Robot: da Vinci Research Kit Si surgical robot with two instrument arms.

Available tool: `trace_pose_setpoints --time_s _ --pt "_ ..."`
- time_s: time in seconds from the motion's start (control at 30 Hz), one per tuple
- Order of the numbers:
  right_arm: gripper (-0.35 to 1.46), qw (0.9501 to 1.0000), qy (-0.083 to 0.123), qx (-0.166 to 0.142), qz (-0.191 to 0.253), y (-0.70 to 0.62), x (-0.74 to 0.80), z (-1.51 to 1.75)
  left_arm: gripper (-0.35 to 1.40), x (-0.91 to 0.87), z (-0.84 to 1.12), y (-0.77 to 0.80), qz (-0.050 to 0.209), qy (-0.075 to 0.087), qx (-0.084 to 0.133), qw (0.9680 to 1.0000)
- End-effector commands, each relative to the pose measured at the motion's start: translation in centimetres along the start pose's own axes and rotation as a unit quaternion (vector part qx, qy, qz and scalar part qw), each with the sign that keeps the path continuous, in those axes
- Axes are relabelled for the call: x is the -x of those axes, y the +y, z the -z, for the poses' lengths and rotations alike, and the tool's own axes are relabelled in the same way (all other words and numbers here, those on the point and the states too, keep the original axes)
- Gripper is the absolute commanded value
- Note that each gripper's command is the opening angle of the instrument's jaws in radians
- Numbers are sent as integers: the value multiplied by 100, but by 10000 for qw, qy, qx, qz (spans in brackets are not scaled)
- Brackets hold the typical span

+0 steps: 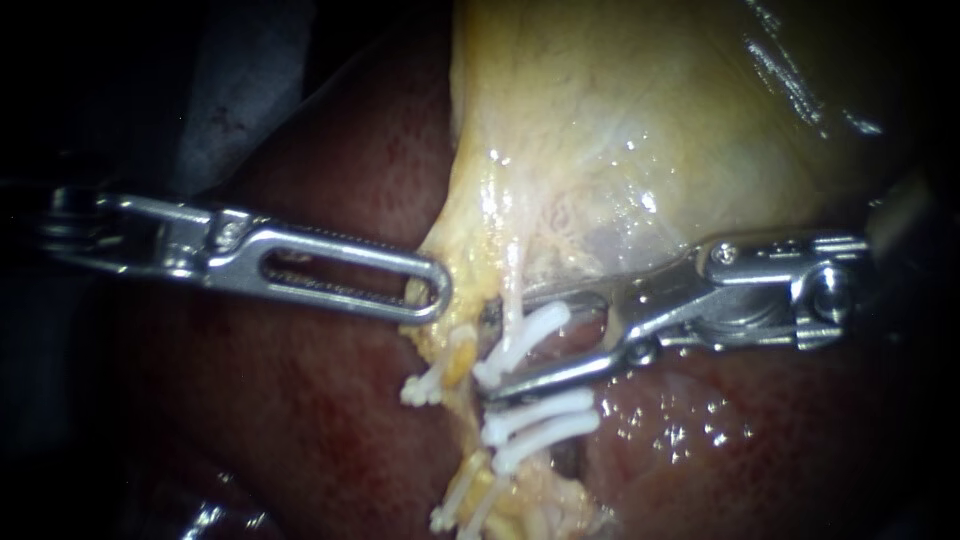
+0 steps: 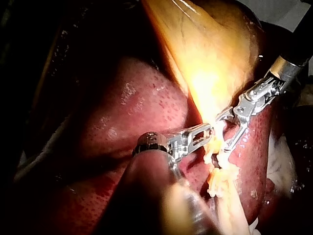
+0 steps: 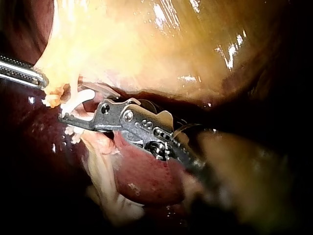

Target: Going back third clip right tube

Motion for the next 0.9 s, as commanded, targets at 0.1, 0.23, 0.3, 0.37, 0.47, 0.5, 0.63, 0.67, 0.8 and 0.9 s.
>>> trace_pose_setpoints --time_s 0.1,0.23,0.3,0.37,0.47,0.5,0.63,0.67,0.8,0.9 --pt "57 9996 -17 -12 286 1 1 0 -35 0 0 0 1 0 -5 10000" --pt "58 9988 -10 -20 493 1 2 2 -35 0 1 0 0 0 -6 10000" --pt "58 9985 -7 -23 552 1 2 2 -35 0 1 0 0 1 -6 10000" --pt "59 9985 -11 -39 548 1 1 4 -35 0 1 0 1 2 -7 10000" --pt "58 9998 -13 -7 182 1 -1 8 -35 0 2 0 1 3 -9 10000" --pt "58 9999 -23 1 -150 1 -3 10 -35 0 2 0 1 4 -10 10000" --pt "58 9946 -34 51 -1035 1 -10 13 -35 0 2 1 1 5 -11 10000" --pt "58 9914 -36 70 -1304 1 -12 14 -35 1 2 1 1 5 -11 10000" --pt "57 9856 -41 90 -1687 -1 -13 13 -35 1 2 1 1 5 -11 10000" --pt "57 9819 -40 108 -1892 -1 -14 13 -35 1 2 1 1 5 -11 10000"
